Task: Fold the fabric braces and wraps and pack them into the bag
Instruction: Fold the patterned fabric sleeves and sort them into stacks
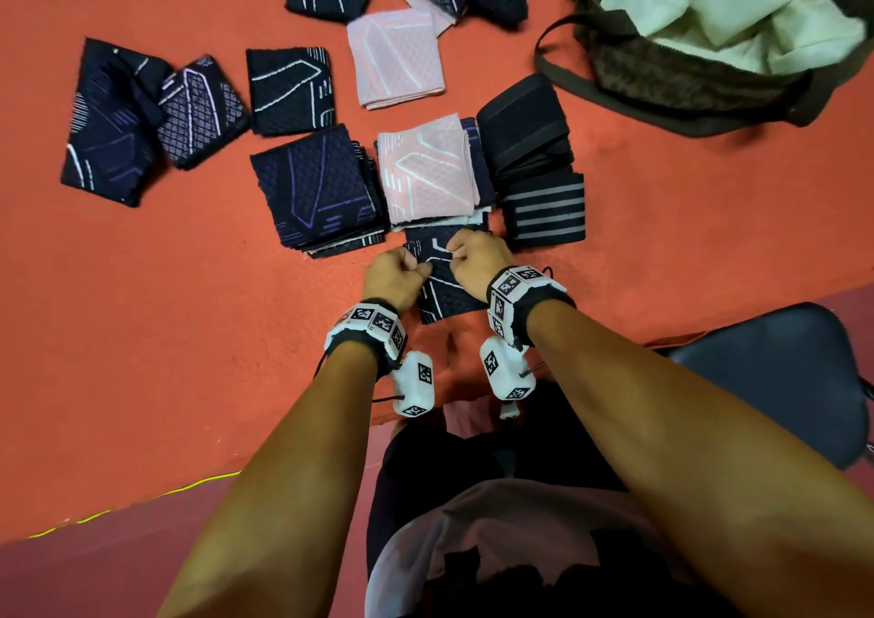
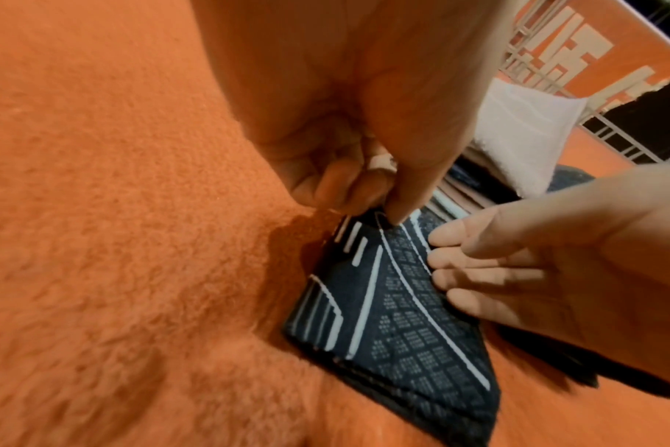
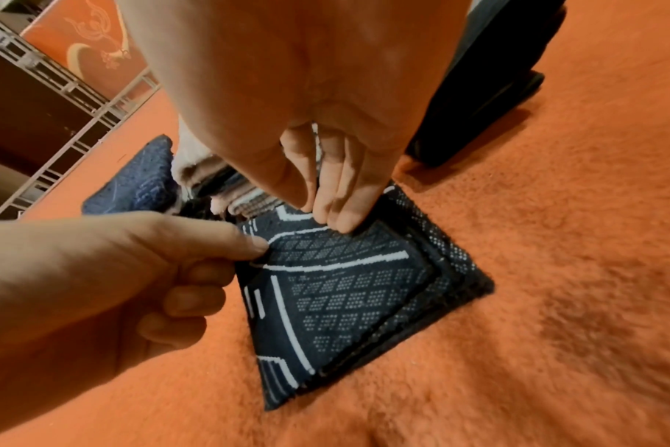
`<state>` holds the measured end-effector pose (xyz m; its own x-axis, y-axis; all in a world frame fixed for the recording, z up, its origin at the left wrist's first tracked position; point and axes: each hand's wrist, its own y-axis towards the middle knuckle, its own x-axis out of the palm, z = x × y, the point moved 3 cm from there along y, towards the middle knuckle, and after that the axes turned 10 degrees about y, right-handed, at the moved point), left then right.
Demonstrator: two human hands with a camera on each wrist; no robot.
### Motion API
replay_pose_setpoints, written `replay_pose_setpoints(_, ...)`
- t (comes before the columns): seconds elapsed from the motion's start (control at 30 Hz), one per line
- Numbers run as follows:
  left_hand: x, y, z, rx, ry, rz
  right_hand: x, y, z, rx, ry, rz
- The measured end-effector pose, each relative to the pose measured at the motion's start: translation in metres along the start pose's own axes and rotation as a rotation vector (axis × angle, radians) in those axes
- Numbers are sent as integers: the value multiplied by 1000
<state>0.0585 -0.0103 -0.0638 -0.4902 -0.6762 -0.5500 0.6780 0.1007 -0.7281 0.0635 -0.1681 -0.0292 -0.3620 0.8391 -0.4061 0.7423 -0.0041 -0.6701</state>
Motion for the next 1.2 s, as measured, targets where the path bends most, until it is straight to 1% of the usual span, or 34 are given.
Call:
replay_pose_setpoints(0.1, 2, -7, 4, 1, -90, -130, 4, 2, 1, 6, -49, -26)
replay_pose_setpoints(0.17, 2, -10, 5, 12, -118, -189, 5, 1, 0, 6, -94, -53)
replay_pose_setpoints(0.23, -2, -14, 7, 26, -110, -222, 6, -1, -4, 3, -145, -97)
replay_pose_setpoints(0.3, -8, -17, 8, 34, -94, -224, 5, -5, -12, -8, -206, -131)
replay_pose_setpoints(0.43, -35, -20, 4, 36, -108, -154, 7, -12, -40, -45, -276, -209)
replay_pose_setpoints(0.53, -57, -26, -6, 36, -100, -141, 18, -17, -70, -85, -302, -270)
replay_pose_setpoints(0.67, -94, -34, -35, 4, -98, -111, 38, -27, -119, -127, -277, -293)
replay_pose_setpoints(0.8, -143, -38, -65, -36, -96, -45, 70, -32, -165, -156, -202, -372)
replay_pose_setpoints(0.93, -194, -37, -88, -55, -33, 61, 101, -21, -210, -192, -147, -357)
replay_pose_setpoints(1.07, -240, -29, -108, -84, -1, 146, 127, -5, -253, -263, -251, -327)
replay_pose_setpoints(1.2, -279, -11, -128, -109, -60, 211, 152, 27, -285, -281, -356, -288)
